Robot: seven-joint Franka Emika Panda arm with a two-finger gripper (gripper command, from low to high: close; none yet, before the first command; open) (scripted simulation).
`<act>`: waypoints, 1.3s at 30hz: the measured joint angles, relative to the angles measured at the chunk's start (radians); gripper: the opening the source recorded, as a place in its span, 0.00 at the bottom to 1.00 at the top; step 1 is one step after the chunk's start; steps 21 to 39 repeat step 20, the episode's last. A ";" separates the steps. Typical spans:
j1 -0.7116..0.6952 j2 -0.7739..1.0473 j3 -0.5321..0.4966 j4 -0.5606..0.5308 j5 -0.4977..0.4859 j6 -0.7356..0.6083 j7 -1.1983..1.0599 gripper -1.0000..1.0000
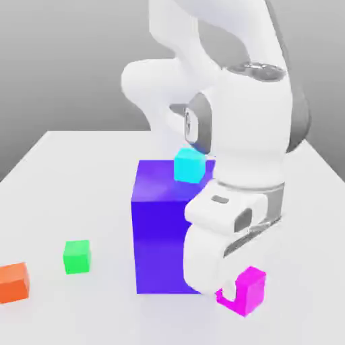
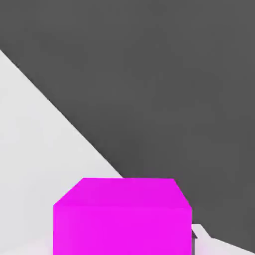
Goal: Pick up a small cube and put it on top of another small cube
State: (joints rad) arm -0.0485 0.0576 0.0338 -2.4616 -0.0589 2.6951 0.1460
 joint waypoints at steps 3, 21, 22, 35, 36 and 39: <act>-0.159 -0.109 -0.093 -0.100 0.049 0.009 -0.129 0.00; -0.361 0.007 -0.218 -0.372 0.115 0.201 -0.252 1.00; -0.361 0.007 -0.218 -0.372 0.115 0.201 -0.252 1.00; -0.361 0.007 -0.218 -0.372 0.115 0.201 -0.252 1.00; -0.361 0.007 -0.218 -0.372 0.115 0.201 -0.252 1.00; -0.361 0.007 -0.218 -0.372 0.115 0.201 -0.252 1.00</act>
